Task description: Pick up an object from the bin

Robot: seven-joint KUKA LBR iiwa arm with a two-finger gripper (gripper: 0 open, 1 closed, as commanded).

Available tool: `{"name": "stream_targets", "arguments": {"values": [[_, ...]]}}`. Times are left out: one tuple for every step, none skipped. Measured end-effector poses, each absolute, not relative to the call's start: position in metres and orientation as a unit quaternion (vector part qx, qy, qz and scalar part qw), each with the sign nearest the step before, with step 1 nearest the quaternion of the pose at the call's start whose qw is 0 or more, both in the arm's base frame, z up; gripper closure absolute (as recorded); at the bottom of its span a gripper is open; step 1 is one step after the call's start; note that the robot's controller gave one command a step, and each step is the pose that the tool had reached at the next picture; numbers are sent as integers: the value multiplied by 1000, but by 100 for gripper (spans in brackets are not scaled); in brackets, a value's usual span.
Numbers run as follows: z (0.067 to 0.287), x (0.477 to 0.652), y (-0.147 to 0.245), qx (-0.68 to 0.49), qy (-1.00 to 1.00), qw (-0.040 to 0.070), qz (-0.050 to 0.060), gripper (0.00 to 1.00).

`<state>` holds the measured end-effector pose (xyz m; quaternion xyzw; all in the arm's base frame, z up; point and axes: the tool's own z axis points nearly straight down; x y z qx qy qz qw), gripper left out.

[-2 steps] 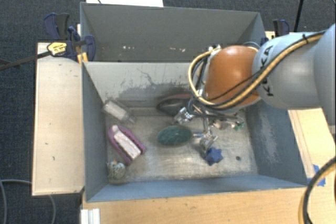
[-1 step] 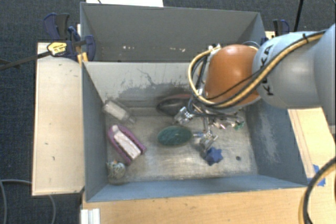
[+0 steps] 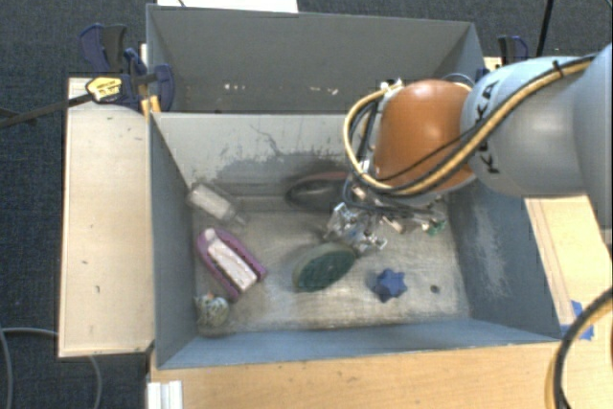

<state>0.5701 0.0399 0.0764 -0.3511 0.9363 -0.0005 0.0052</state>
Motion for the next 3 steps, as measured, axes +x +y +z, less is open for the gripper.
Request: {"name": "stream_targets", "arguments": {"values": [[92,571,40,-351,936,3,0,100],[148,573,41,-350,937,4,-1,100],[204,575,41,-348,938,5,-1,100]]}}
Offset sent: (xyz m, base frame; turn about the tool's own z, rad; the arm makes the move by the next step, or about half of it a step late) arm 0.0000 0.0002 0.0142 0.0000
